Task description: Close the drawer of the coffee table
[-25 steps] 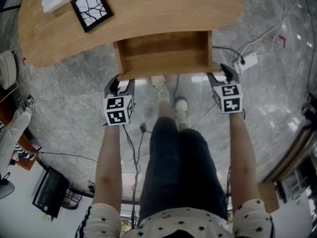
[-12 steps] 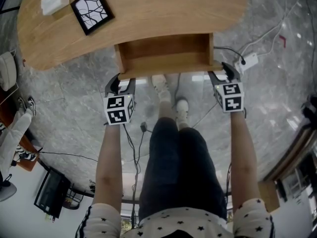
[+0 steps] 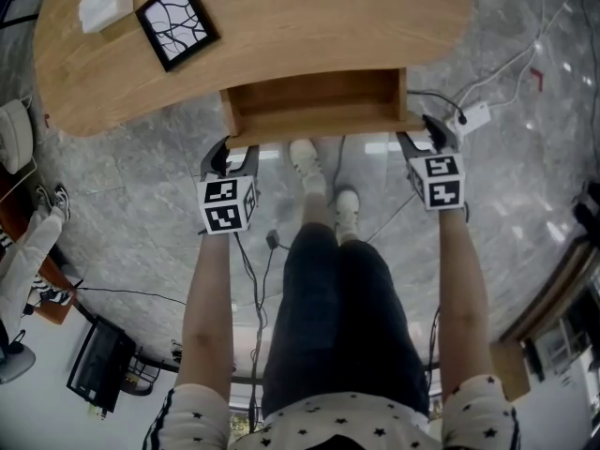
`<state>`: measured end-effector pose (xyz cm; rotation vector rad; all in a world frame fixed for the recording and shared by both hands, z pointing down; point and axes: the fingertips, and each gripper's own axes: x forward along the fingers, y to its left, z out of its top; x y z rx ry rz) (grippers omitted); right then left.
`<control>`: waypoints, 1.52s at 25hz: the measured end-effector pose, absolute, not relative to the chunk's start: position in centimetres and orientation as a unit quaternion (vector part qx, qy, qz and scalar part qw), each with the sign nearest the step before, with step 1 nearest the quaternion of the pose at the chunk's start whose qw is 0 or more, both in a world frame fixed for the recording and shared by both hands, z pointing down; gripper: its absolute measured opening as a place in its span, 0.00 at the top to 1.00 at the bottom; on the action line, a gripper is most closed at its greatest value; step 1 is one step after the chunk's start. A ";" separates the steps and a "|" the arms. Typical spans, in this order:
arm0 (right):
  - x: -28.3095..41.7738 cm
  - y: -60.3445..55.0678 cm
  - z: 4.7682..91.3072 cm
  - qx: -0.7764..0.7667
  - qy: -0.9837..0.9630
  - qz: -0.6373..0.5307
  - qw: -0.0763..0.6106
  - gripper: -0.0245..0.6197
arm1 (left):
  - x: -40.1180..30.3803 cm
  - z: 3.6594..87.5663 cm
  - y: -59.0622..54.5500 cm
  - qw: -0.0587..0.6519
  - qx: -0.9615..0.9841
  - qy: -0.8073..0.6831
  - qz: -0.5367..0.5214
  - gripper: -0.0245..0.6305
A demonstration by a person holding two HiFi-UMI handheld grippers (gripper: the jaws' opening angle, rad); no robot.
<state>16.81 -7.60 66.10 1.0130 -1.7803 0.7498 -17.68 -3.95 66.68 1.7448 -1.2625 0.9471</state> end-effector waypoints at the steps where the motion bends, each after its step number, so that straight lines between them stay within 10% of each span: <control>1: 16.8 -7.7 66.1 0.412 -0.724 0.305 0.462 0.58 | -17.7 66.7 -4.1 0.384 0.685 -0.496 0.371 0.62; 38: 16.9 -12.6 66.4 0.419 -0.724 0.290 0.465 0.58 | -18.0 66.7 -8.9 0.379 0.697 -0.496 0.352 0.62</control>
